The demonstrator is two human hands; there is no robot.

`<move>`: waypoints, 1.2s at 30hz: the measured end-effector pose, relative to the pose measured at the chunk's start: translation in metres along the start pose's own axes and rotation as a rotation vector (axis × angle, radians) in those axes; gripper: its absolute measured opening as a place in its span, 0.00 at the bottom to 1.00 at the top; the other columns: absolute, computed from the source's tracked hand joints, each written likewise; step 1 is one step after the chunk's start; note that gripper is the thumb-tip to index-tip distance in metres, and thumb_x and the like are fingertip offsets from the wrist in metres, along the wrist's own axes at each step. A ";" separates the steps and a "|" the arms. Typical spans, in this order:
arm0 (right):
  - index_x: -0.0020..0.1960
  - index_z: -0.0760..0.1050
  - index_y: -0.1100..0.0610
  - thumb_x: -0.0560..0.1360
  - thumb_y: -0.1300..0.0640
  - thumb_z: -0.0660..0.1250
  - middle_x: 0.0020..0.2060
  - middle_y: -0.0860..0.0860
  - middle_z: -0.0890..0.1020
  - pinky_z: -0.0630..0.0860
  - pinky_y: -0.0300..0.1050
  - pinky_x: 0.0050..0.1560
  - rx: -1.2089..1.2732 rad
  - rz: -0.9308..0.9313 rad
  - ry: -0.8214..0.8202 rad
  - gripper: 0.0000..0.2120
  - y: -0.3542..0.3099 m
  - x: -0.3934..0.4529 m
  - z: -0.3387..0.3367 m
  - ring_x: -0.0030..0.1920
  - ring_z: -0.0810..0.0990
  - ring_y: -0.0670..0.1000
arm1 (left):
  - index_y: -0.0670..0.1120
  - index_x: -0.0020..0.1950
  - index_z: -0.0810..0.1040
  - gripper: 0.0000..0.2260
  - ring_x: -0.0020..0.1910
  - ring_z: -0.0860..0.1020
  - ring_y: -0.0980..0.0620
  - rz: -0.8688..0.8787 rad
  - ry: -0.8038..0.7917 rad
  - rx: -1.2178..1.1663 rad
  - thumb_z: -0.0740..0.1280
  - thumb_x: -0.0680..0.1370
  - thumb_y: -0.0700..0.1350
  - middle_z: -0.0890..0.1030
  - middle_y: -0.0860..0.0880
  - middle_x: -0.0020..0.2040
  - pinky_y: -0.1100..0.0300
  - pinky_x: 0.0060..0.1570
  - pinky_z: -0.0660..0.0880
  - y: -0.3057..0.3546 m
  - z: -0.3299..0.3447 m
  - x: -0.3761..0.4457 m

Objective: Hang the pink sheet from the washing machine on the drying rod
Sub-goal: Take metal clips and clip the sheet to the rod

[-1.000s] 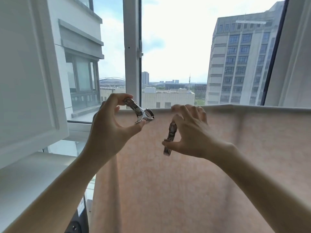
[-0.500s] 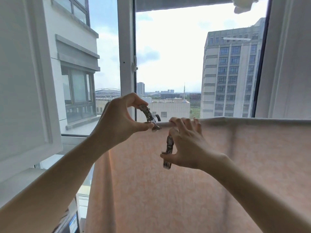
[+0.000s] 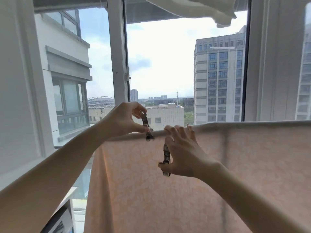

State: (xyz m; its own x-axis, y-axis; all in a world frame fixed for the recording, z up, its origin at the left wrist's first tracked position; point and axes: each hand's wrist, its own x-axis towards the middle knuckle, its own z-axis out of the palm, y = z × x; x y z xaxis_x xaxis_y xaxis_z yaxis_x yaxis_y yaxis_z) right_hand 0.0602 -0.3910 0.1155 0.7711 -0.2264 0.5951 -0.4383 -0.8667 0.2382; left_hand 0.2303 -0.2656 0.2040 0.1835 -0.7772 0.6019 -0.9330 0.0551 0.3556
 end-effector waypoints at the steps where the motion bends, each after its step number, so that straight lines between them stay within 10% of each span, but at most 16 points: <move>1: 0.57 0.72 0.54 0.67 0.29 0.62 0.72 0.50 0.55 0.39 0.64 0.73 -0.003 -0.002 -0.003 0.31 0.000 -0.001 0.001 0.73 0.51 0.54 | 0.47 0.61 0.76 0.29 0.52 0.78 0.58 0.004 -0.009 0.011 0.80 0.63 0.50 0.80 0.54 0.51 0.66 0.53 0.74 0.000 0.000 0.000; 8: 0.55 0.70 0.54 0.69 0.31 0.63 0.77 0.50 0.42 0.37 0.63 0.74 0.044 0.002 -0.068 0.29 0.003 -0.013 0.003 0.76 0.34 0.54 | 0.46 0.75 0.65 0.34 0.70 0.69 0.48 0.302 0.208 0.572 0.75 0.72 0.46 0.70 0.48 0.71 0.51 0.68 0.68 0.003 0.020 -0.024; 14: 0.60 0.70 0.56 0.71 0.31 0.61 0.78 0.55 0.42 0.37 0.62 0.74 0.029 0.164 -0.001 0.32 0.006 -0.027 -0.001 0.76 0.36 0.59 | 0.40 0.53 0.82 0.11 0.55 0.80 0.46 0.678 0.314 0.663 0.70 0.72 0.38 0.84 0.44 0.50 0.51 0.61 0.76 0.026 0.073 -0.047; 24: 0.57 0.69 0.54 0.68 0.29 0.57 0.78 0.56 0.48 0.45 0.59 0.75 -0.067 0.351 -0.012 0.32 0.043 -0.079 -0.017 0.77 0.42 0.60 | 0.41 0.69 0.74 0.22 0.62 0.77 0.46 0.553 0.200 0.567 0.69 0.74 0.38 0.78 0.43 0.65 0.51 0.63 0.74 0.012 0.125 -0.001; 36: 0.67 0.66 0.53 0.70 0.38 0.67 0.65 0.49 0.72 0.64 0.54 0.66 -0.114 0.402 -0.010 0.32 0.053 -0.125 -0.029 0.65 0.70 0.53 | 0.47 0.69 0.73 0.17 0.42 0.83 0.47 0.654 0.281 0.463 0.63 0.80 0.47 0.81 0.48 0.57 0.55 0.34 0.78 0.027 0.163 0.046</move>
State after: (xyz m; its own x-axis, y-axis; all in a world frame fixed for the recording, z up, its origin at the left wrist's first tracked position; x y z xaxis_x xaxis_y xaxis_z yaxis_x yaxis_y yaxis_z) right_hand -0.0722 -0.3955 0.0760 0.5321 -0.5419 0.6505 -0.7534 -0.6536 0.0718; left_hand 0.1630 -0.4015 0.1247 -0.4244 -0.4898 0.7615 -0.8992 0.1297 -0.4178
